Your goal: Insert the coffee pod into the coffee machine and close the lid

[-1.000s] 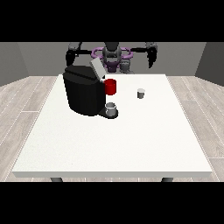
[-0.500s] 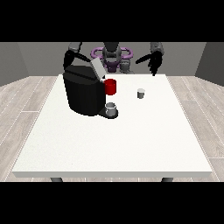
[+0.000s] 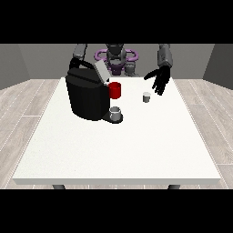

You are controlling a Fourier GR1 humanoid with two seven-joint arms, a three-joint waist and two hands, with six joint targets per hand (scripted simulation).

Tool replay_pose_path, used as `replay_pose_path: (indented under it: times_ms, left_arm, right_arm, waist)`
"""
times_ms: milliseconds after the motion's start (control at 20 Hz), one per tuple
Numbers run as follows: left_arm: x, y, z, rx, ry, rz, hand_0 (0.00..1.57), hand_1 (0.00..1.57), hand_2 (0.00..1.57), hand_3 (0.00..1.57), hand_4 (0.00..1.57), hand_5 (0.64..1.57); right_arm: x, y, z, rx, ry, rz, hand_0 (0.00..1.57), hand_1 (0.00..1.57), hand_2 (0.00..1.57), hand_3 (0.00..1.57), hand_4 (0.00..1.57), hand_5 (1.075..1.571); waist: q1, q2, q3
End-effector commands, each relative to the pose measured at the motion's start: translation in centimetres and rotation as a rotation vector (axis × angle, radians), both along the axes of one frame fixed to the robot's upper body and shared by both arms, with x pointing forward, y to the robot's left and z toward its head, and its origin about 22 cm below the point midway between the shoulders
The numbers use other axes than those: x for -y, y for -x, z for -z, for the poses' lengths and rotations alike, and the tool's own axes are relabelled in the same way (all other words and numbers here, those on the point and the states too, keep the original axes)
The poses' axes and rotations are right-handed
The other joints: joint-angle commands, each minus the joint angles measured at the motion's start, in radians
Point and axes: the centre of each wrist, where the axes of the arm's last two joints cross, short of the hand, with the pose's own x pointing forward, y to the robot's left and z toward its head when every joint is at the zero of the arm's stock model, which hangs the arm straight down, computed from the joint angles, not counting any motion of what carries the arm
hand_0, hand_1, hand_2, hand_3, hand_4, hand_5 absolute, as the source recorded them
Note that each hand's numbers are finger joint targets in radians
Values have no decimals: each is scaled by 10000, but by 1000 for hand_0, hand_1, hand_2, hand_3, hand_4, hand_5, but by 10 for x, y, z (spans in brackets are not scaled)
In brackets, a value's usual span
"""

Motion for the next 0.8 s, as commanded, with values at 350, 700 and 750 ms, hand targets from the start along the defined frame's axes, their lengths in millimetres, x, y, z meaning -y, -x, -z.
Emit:
replay_pose_path:
  times_ms: [350,700,750]
  left_arm:
    - [20,-26,29,-233,-1431,0,0,0,423,0,0,1571]
    - [45,-38,22,1115,-2954,266,888,888,963,816,384,1571]
    - [41,-44,17,1217,-3028,526,1071,1071,1107,914,448,1571]
  right_arm:
    - [-2,-32,-25,-445,-138,-20,0,0,0,0,0,1571]
    - [9,-32,8,-751,-224,-227,0,0,0,0,0,1571]
    - [-2,-35,6,-671,-105,-220,0,0,0,0,0,1571]
  waist:
    - [156,574,-1]
    - [294,386,6]
    - [287,609,3]
